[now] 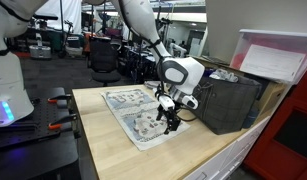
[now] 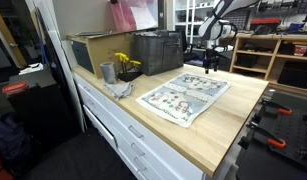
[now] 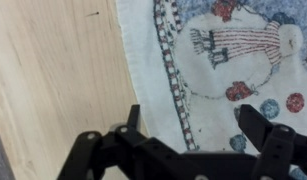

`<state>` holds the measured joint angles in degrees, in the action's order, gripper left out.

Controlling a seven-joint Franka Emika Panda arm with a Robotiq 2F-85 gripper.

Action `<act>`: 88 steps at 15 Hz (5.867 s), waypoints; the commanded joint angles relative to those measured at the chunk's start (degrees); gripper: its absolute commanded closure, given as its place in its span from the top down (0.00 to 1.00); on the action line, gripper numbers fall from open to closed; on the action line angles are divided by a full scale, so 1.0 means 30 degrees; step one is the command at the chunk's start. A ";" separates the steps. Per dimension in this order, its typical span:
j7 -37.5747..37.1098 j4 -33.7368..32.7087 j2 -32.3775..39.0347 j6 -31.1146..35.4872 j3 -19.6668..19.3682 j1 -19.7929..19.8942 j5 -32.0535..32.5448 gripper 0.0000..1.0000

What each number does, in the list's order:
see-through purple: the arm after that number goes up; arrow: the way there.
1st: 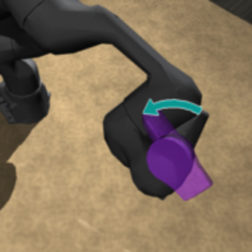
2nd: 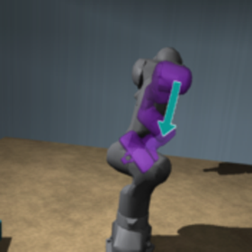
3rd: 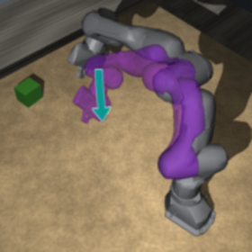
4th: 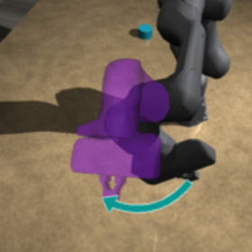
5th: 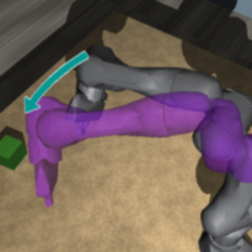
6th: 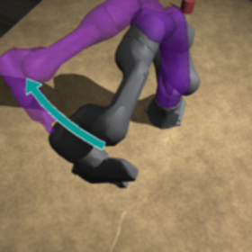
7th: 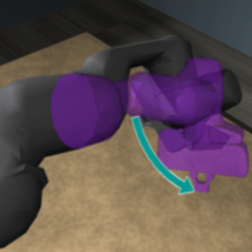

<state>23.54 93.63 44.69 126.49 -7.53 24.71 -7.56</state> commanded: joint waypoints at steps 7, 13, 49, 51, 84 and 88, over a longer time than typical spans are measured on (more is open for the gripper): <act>-0.0392 -0.1089 0.1834 -0.1170 -0.0324 0.1118 0.0574 1.00; -0.0634 -0.0316 0.1809 -0.2472 -0.0373 0.1519 0.0234 1.00; -0.1042 0.3782 -0.1432 -0.4573 0.0411 0.3206 -0.8120 0.24; -0.1144 0.3938 -0.1616 -0.4319 0.0298 0.2984 -0.7868 0.09; -0.6706 0.4872 -0.1729 -0.0384 -0.1287 0.0879 -0.5669 0.34; -0.6650 0.5138 -0.2058 0.0456 -0.1364 0.0650 -0.5269 0.05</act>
<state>4.08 108.31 39.85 126.08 -11.52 27.14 -24.10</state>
